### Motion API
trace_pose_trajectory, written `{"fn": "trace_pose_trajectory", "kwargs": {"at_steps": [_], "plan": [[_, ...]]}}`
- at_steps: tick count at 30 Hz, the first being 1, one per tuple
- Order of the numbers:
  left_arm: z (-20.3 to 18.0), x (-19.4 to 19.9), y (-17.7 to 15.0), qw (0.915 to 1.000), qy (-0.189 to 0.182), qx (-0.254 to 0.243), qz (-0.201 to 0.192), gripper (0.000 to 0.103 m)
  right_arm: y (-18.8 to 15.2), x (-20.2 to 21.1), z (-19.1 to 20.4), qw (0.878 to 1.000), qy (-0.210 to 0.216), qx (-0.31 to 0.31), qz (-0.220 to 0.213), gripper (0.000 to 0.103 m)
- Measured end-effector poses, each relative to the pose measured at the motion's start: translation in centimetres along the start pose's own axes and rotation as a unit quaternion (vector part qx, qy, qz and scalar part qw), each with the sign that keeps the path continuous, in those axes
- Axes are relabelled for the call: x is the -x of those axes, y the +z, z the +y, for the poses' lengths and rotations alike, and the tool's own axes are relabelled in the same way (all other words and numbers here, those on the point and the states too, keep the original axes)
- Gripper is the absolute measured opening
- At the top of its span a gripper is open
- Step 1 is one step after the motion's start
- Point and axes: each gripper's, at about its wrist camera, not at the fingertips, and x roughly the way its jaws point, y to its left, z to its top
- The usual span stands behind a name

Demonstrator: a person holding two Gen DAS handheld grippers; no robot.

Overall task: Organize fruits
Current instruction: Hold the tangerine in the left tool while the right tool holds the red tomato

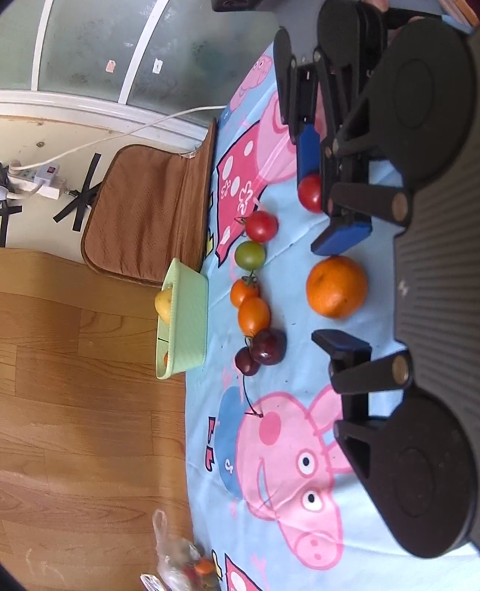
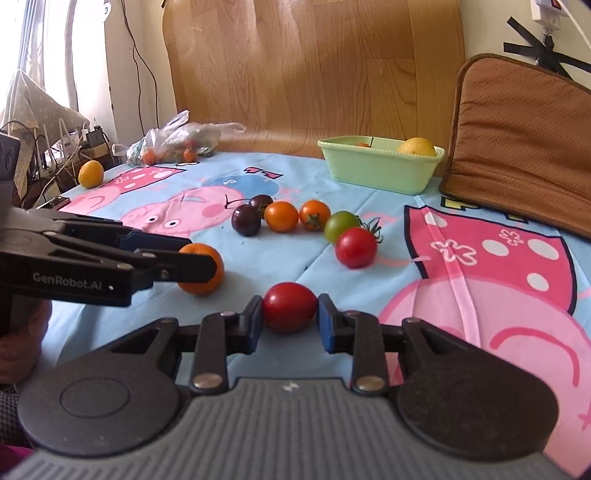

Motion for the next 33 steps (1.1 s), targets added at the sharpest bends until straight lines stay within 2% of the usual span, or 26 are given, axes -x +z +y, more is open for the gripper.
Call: {"fn": "trace_pose_trajectory", "kwargs": {"at_steps": [5, 13, 17, 25, 33], "plan": [[0.8, -0.2, 0.0, 0.9998, 0.004, 0.021, 0.004, 0.058, 0.0, 0.0, 0.7, 1.000, -0.003, 0.016, 0.003, 0.044], [0.8, -0.2, -0.2, 0.9997, 0.003, 0.024, 0.005, 0.060, 0.0, -0.2, 0.9, 1.000, -0.014, 0.019, 0.003, 0.045], [0.8, -0.3, -0.2, 0.9996, 0.008, 0.026, 0.008, 0.064, -0.1, -0.2, 1.1, 1.000, -0.021, 0.017, 0.002, 0.045], [0.9, -0.1, -0.3, 0.9996, 0.011, 0.028, 0.004, 0.064, -0.2, 0.1, 1.1, 0.999, -0.036, -0.001, -0.002, 0.045], [1.4, -0.1, -0.3, 0.9989, 0.018, 0.042, 0.007, 0.073, -0.3, 0.4, 0.5, 0.998, -0.048, -0.032, -0.008, 0.045]]}}
